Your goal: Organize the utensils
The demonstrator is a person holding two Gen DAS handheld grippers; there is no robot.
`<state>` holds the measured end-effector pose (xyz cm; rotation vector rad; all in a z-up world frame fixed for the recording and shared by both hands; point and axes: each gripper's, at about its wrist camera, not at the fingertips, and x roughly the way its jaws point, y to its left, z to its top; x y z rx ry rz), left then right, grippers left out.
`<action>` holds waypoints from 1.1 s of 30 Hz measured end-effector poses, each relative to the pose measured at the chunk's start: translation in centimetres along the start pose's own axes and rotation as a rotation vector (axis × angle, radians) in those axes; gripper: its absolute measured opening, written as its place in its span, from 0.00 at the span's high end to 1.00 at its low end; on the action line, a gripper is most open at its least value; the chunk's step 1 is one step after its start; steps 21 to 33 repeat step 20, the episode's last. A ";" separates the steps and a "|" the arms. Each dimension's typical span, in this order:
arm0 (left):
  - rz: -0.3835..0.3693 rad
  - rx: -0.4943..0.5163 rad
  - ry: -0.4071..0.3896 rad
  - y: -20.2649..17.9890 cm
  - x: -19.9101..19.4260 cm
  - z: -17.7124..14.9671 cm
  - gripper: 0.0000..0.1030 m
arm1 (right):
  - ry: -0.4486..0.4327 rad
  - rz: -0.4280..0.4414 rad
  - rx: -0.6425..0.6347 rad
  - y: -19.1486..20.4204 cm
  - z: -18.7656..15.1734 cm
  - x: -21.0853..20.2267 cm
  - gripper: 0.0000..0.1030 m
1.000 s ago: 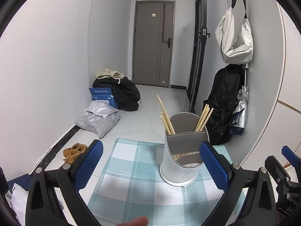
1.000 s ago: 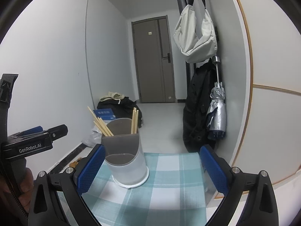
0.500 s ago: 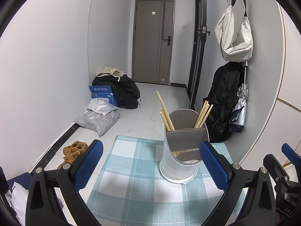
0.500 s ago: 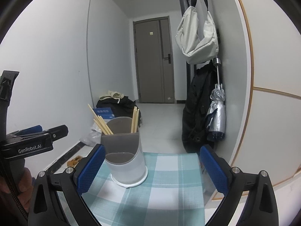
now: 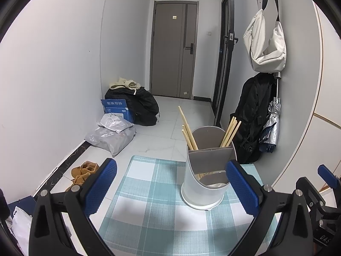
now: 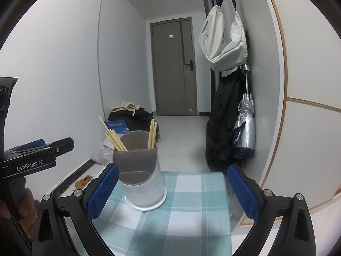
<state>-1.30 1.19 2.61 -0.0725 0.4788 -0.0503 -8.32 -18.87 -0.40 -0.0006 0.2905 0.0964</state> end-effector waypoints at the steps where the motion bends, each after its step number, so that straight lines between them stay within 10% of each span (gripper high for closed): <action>1: 0.001 0.002 0.003 0.0 0.1 0.0 0.02 | 0.001 -0.002 0.000 0.0 0.0 0.0 0.01; 33: 0.003 -0.023 0.000 0.3 -0.1 -0.2 0.02 | 0.025 -0.004 0.005 -0.2 -0.3 0.5 0.00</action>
